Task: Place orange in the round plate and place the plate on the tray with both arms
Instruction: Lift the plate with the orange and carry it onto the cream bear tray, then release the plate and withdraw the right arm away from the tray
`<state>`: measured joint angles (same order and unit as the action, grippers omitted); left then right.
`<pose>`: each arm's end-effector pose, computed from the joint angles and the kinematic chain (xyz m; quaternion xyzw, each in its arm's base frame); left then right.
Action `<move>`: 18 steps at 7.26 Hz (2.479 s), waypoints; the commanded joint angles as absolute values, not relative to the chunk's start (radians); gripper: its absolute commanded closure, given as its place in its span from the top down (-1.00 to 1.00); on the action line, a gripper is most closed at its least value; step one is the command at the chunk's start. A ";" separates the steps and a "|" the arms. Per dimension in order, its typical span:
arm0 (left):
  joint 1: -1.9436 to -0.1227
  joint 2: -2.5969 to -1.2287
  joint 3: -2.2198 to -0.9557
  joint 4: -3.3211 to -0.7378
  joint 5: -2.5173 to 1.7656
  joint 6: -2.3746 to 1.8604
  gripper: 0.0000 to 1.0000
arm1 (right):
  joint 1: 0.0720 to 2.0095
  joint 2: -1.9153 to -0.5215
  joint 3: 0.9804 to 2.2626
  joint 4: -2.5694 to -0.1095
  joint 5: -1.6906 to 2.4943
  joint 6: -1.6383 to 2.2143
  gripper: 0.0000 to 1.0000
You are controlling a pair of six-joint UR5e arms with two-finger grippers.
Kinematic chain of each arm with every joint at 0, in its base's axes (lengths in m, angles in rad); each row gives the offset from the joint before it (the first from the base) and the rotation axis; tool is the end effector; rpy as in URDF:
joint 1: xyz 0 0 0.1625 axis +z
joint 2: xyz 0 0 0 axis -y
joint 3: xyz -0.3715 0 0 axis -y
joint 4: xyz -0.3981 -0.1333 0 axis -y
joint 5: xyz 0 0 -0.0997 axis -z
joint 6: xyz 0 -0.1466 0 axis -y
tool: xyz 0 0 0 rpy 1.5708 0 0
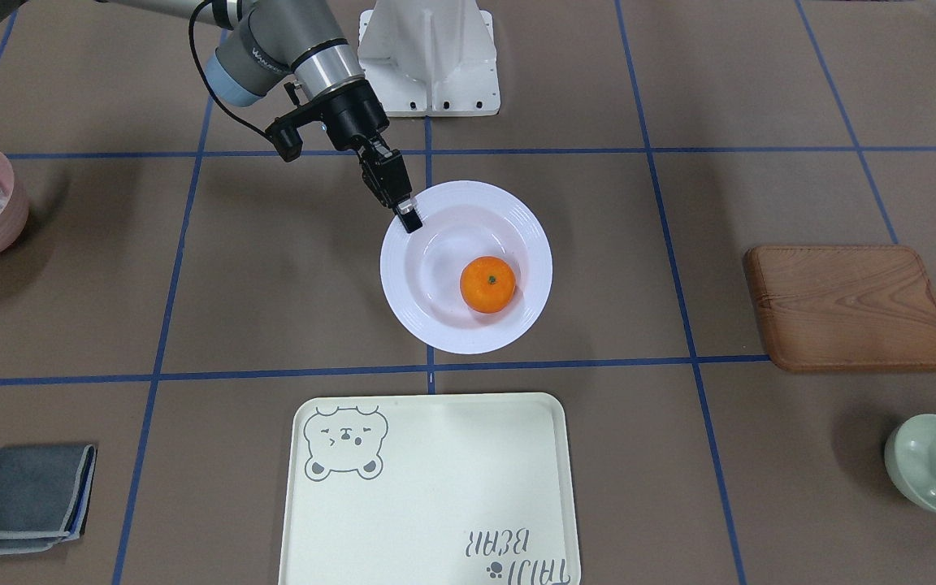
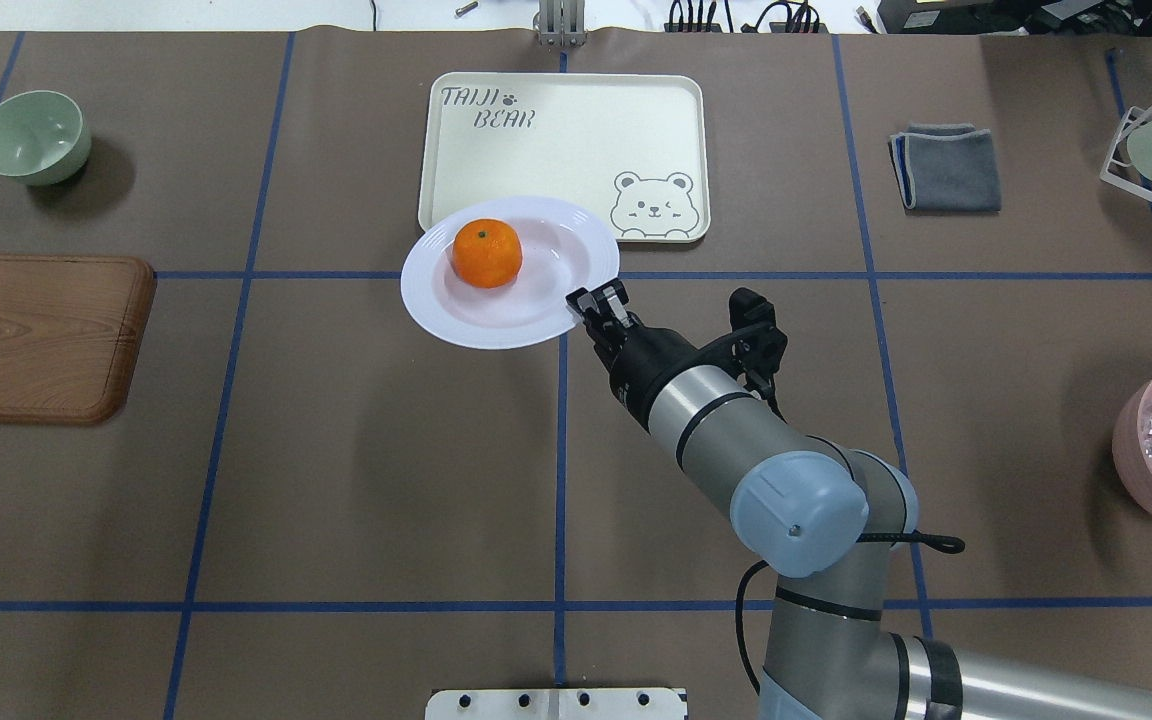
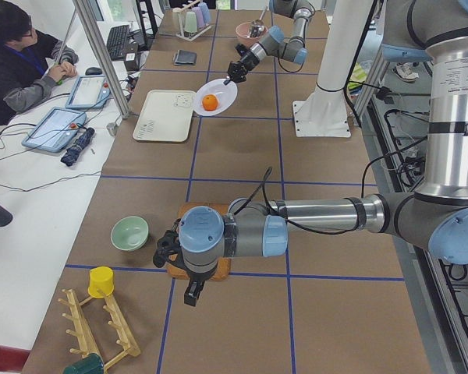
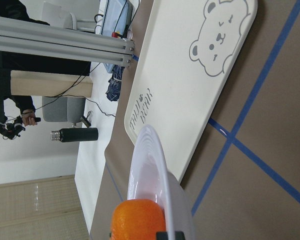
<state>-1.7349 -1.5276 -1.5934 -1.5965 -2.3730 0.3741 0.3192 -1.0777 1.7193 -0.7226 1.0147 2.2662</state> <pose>-0.1063 -0.4712 0.6432 0.1061 0.3758 0.0975 0.9155 -0.5292 -0.3968 0.1622 0.0763 -0.6781 0.5061 0.5275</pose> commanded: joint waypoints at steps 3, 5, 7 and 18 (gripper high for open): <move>-1.735 -1.514 -1.621 -1.595 -2.375 0.373 0.99 | 0.463 -0.759 1.254 -0.880 0.893 2.549 -1.00; -1.733 -1.517 -1.621 -1.595 -2.373 0.371 0.99 | 0.483 -0.634 1.029 -0.911 0.852 2.614 -1.00; -1.733 -1.520 -1.621 -1.595 -2.373 0.370 0.99 | 0.488 -0.606 0.974 -0.911 0.848 2.649 -1.00; -1.735 -1.496 -1.638 -1.595 -2.375 0.373 0.99 | 0.569 -0.917 1.654 -1.526 1.476 1.361 1.00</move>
<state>-1.7343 -1.5090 -1.6301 -1.5953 -2.3746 0.3716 0.5158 -0.9122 1.5366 -1.2855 1.3681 1.5362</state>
